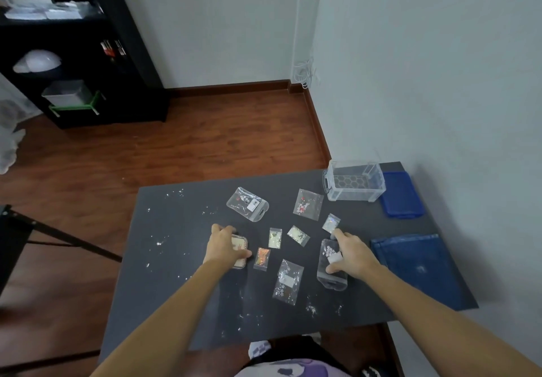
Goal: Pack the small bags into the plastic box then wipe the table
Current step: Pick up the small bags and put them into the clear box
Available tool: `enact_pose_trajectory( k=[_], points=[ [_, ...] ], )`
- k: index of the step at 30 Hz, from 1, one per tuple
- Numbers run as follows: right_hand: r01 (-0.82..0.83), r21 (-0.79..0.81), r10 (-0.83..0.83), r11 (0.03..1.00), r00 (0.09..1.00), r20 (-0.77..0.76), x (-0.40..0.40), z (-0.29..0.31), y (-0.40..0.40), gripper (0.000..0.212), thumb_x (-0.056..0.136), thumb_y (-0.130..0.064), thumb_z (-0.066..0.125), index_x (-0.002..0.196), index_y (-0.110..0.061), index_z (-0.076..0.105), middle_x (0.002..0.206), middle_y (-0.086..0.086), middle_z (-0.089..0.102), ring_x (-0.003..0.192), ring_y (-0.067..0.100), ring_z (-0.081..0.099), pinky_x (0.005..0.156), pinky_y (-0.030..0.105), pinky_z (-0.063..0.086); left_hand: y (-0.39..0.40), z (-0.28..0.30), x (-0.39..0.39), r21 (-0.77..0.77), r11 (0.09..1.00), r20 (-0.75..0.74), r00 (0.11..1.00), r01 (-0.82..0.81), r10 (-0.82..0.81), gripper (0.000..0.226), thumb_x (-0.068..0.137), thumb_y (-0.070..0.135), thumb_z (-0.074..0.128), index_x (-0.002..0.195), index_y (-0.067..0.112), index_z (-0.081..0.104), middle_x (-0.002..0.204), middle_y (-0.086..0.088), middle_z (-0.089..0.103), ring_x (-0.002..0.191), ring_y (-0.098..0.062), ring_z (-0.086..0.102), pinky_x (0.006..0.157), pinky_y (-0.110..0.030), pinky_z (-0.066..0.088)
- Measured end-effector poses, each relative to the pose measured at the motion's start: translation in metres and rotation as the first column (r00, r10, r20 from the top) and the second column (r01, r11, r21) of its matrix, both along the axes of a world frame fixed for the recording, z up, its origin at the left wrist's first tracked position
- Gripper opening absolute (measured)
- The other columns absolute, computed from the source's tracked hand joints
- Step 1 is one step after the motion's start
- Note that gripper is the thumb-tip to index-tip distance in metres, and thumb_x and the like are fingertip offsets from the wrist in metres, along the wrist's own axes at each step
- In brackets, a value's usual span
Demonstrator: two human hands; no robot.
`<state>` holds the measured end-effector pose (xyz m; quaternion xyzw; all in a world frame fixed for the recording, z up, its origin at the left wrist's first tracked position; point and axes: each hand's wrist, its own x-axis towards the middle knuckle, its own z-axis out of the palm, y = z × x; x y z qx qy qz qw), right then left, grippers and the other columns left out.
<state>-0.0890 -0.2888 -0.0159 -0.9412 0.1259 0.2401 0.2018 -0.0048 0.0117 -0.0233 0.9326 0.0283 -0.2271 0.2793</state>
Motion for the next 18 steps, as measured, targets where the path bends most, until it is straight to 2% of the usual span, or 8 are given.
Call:
enact_pose_trajectory(
  k=[3, 6, 9, 12, 13, 15, 16, 18],
  points=[
    [0.026, 0.037, -0.027, 0.999, 0.999, 0.021, 0.002, 0.0, -0.001, 0.048, 0.063, -0.031, 0.085, 0.096, -0.017, 0.053, 0.099, -0.001, 0.064, 0.09, 0.022, 0.063, 0.079, 0.039, 0.055, -0.004, 0.006, 0.004, 0.032, 0.999, -0.032, 0.999, 0.007, -0.006, 0.055, 0.069, 0.024, 0.084, 0.117, 0.009, 0.062, 0.123, -0.012, 0.049, 0.111, -0.028, 0.054, 0.094, -0.033, 0.043],
    [0.071, 0.104, -0.075, 0.992, 0.996, 0.038, 0.005, 0.001, -0.006, 0.021, 0.074, -0.016, 0.071, 0.078, -0.016, 0.05, 0.079, 0.004, 0.062, 0.077, 0.029, 0.064, 0.073, 0.041, 0.056, -0.009, 0.019, 0.01, 0.053, 0.998, -0.047, 0.998, 0.034, -0.031, 0.037, 0.078, 0.017, 0.073, 0.113, 0.008, 0.066, 0.118, -0.013, 0.062, 0.108, -0.026, 0.057, 0.086, -0.029, 0.045],
    [0.043, 0.149, -0.055, 0.988, 0.995, 0.081, 0.011, 0.008, -0.017, 0.017, 0.089, -0.009, 0.059, 0.074, -0.013, 0.051, 0.077, 0.01, 0.061, 0.076, 0.03, 0.061, 0.076, 0.043, 0.054, -0.019, 0.04, 0.015, 0.015, 1.0, -0.049, 0.999, 0.02, -0.02, 0.026, 0.082, 0.018, 0.066, 0.106, 0.009, 0.069, 0.107, -0.011, 0.065, 0.089, -0.021, 0.057, 0.073, -0.026, 0.045],
    [0.072, 0.228, -0.107, 0.971, 0.984, 0.145, 0.015, 0.025, -0.034, 0.022, 0.093, -0.006, 0.054, 0.074, 0.004, 0.053, 0.077, 0.024, 0.063, 0.061, 0.026, 0.06, 0.069, 0.042, 0.054, -0.035, 0.062, 0.02, -0.044, 0.998, -0.008, 0.999, 0.042, -0.043, 0.017, 0.08, 0.022, 0.07, 0.096, 0.014, 0.071, 0.097, -0.005, 0.068, 0.087, -0.017, 0.058, 0.072, -0.024, 0.041],
    [0.103, 0.259, -0.15, 0.96, 0.974, 0.172, 0.017, 0.034, -0.042, 0.022, 0.094, -0.008, 0.055, 0.076, 0.004, 0.058, 0.076, 0.022, 0.066, 0.059, 0.024, 0.065, 0.062, 0.035, 0.054, -0.042, 0.07, 0.021, -0.079, 0.996, 0.015, 0.999, 0.041, -0.04, 0.016, 0.08, 0.024, 0.073, 0.092, 0.014, 0.07, 0.093, -0.003, 0.068, 0.085, -0.017, 0.059, 0.071, -0.025, 0.041],
    [0.171, 0.354, -0.263, 0.919, 0.937, 0.229, 0.021, 0.053, -0.06, 0.018, 0.094, -0.013, 0.061, 0.076, -0.011, 0.066, 0.071, 0.005, 0.071, 0.054, 0.01, 0.07, 0.05, 0.017, 0.052, -0.059, 0.083, 0.026, -0.191, 0.982, 0.04, 0.999, 0.01, -0.002, 0.018, 0.077, 0.028, 0.077, 0.086, 0.015, 0.069, 0.086, -0.001, 0.07, 0.079, -0.014, 0.061, 0.066, -0.024, 0.043],
    [0.205, 0.408, -0.33, 0.89, 0.906, 0.264, 0.025, 0.062, -0.069, 0.016, 0.092, -0.016, 0.064, 0.077, -0.018, 0.068, 0.072, -0.001, 0.072, 0.054, 0.007, 0.071, 0.051, 0.015, 0.054, -0.069, 0.089, 0.029, -0.254, 0.967, 0.031, 0.999, -0.012, 0.02, 0.018, 0.076, 0.029, 0.079, 0.084, 0.016, 0.07, 0.084, 0.002, 0.072, 0.077, -0.012, 0.063, 0.064, -0.022, 0.043],
    [0.275, 0.499, -0.483, 0.822, 0.801, 0.354, 0.036, 0.077, -0.09, 0.011, 0.089, -0.017, 0.069, 0.078, -0.02, 0.07, 0.072, -0.004, 0.073, 0.055, 0.009, 0.071, 0.055, 0.021, 0.059, -0.091, 0.097, 0.036, -0.345, 0.938, 0.005, 0.999, -0.034, 0.038, 0.016, 0.075, 0.027, 0.08, 0.082, 0.018, 0.07, 0.083, 0.004, 0.073, 0.077, -0.009, 0.066, 0.063, -0.02, 0.044]
  ],
)
